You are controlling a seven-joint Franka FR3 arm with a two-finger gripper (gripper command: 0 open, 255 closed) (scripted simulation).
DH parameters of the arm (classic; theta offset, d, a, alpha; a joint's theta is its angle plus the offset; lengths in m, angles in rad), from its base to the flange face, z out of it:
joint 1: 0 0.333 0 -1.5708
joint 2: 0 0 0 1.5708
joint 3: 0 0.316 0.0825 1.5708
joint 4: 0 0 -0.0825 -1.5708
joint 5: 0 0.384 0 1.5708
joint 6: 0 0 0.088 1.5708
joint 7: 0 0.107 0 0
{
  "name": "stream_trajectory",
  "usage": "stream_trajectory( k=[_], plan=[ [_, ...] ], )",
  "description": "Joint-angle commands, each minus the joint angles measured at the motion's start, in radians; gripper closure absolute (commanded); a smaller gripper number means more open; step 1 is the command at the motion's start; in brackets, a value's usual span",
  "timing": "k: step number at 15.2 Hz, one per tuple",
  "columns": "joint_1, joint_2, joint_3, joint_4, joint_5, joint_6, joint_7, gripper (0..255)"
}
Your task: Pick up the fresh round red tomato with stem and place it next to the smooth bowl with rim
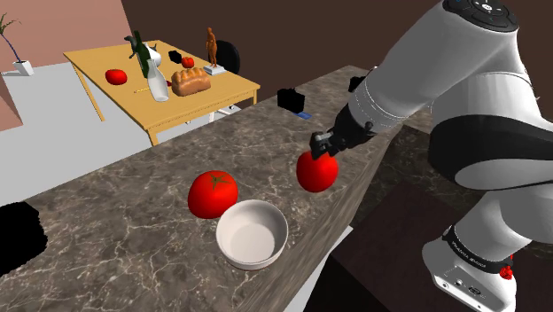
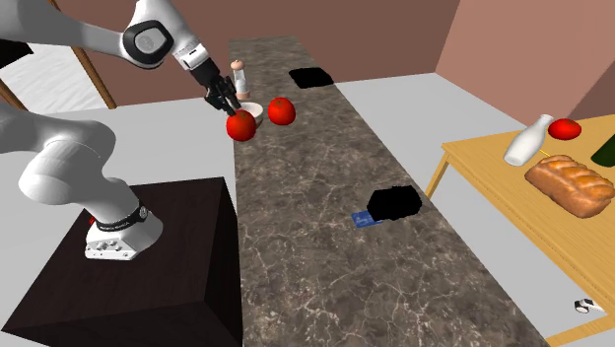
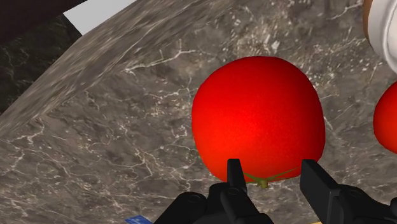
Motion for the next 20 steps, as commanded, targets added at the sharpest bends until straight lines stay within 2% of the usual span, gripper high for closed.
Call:
stream_trajectory(
  k=[1, 12, 20],
  plan=[
    [0.0, 0.008, 0.014, -0.022, 0.003, 0.03, 0.01, 255],
    [-0.044, 0.093, 0.118, -0.115, 0.0, 0.212, 0.075, 255],
    [-0.044, 0.093, 0.118, -0.115, 0.0, 0.212, 0.075, 255]
  ],
)
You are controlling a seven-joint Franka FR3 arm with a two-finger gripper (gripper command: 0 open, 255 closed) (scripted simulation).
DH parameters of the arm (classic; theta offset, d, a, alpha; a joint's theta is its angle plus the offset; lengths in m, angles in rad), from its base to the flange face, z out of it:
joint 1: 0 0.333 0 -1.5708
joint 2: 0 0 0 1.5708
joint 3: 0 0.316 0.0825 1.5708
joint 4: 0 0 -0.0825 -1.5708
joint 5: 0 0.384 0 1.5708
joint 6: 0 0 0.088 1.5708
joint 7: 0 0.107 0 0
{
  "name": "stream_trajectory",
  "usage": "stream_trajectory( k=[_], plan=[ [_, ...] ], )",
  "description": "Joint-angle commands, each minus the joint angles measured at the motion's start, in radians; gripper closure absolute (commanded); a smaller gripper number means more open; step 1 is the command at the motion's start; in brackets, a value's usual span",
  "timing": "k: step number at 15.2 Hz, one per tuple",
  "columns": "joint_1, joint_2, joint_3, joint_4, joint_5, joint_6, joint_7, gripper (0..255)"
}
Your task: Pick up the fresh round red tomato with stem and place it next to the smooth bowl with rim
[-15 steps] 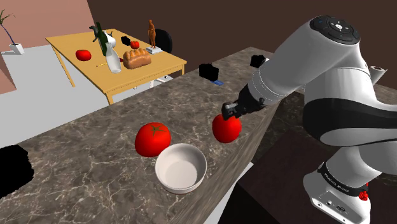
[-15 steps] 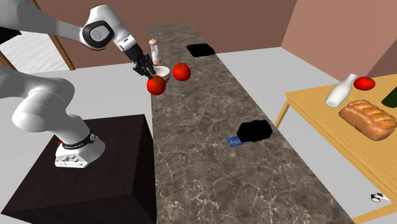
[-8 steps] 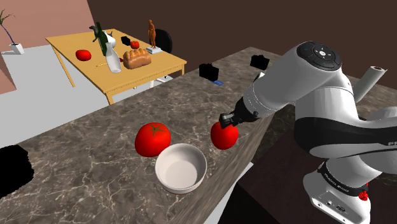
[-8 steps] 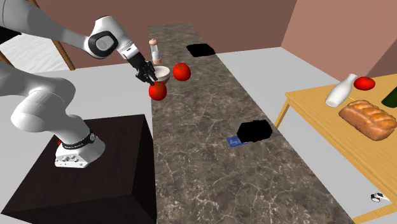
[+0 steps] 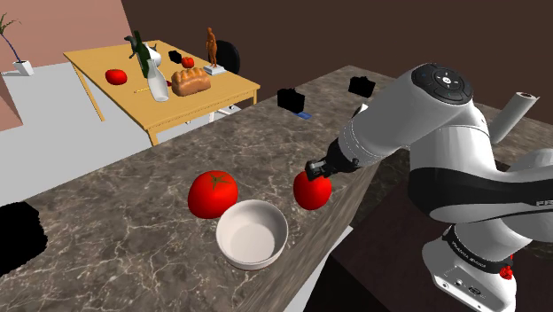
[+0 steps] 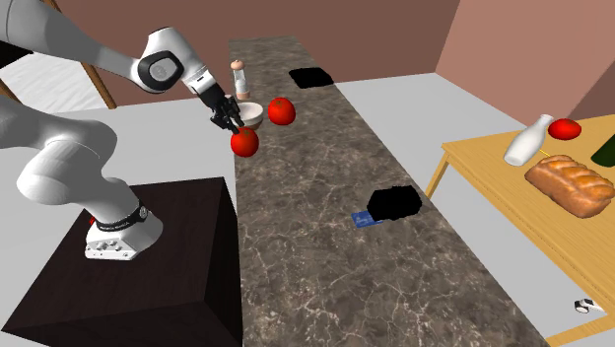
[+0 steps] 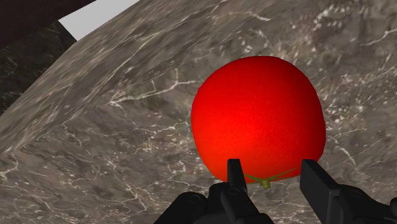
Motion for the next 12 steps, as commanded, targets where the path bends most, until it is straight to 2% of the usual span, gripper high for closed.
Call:
stream_trajectory(
  k=[1, 6, 10, 12],
  plan=[
    [0.0, 0.0, 0.0, 0.0, 0.0, 0.0, 0.0, 0],
    [0.0, 0.0, 0.0, 0.0, 0.0, 0.0, 0.0, 0],
    [0.094, -0.122, -0.077, 0.038, 0.029, -0.172, -0.025, 0],
    [0.094, -0.122, -0.077, 0.038, 0.029, -0.172, -0.025, 0]
  ],
)
